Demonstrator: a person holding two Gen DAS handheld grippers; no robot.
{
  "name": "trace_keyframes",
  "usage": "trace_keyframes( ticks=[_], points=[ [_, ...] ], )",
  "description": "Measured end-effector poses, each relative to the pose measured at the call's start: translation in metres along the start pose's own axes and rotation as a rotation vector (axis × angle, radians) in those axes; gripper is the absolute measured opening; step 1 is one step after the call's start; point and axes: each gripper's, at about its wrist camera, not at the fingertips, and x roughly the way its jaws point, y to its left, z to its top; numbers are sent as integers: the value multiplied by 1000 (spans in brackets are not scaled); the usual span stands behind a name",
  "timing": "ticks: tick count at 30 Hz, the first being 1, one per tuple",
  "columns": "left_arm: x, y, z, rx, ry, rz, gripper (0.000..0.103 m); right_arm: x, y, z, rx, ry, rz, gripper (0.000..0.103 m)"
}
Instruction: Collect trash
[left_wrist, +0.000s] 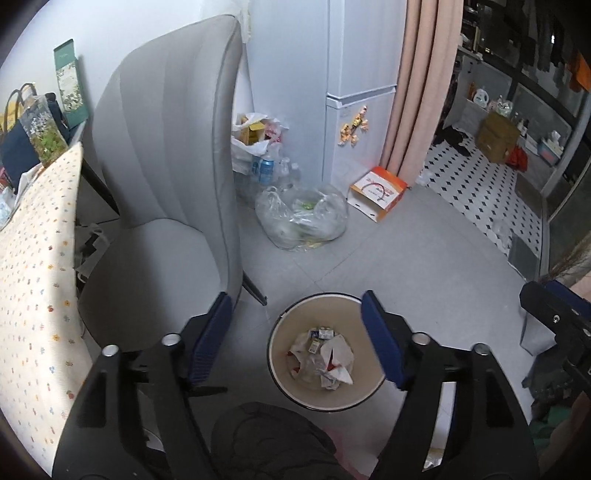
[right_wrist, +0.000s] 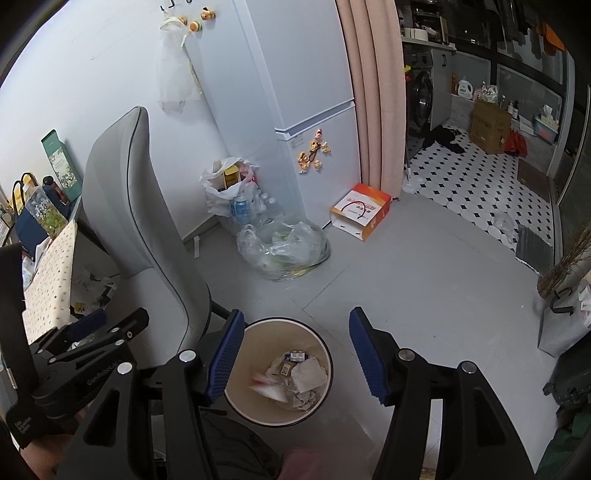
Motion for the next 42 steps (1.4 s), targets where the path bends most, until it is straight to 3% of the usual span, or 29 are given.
trace_keyframes(
  ticks=[3, 9, 19, 42],
  points=[
    [-8, 7, 0, -12, -21, 16, 86, -4, 6, -2, -6, -6, 10, 60],
    [-25, 22, 0, -29, -52, 46, 96, -18, 17, -1, -27, -43, 12, 76],
    [-64, 62, -8, -101, -107, 73, 97, -46, 54, 0, -97, -88, 28, 90],
    [-169, 164, -48, -304, -275, 151, 97, -136, 166, -12, -305, -196, 113, 95]
  ],
)
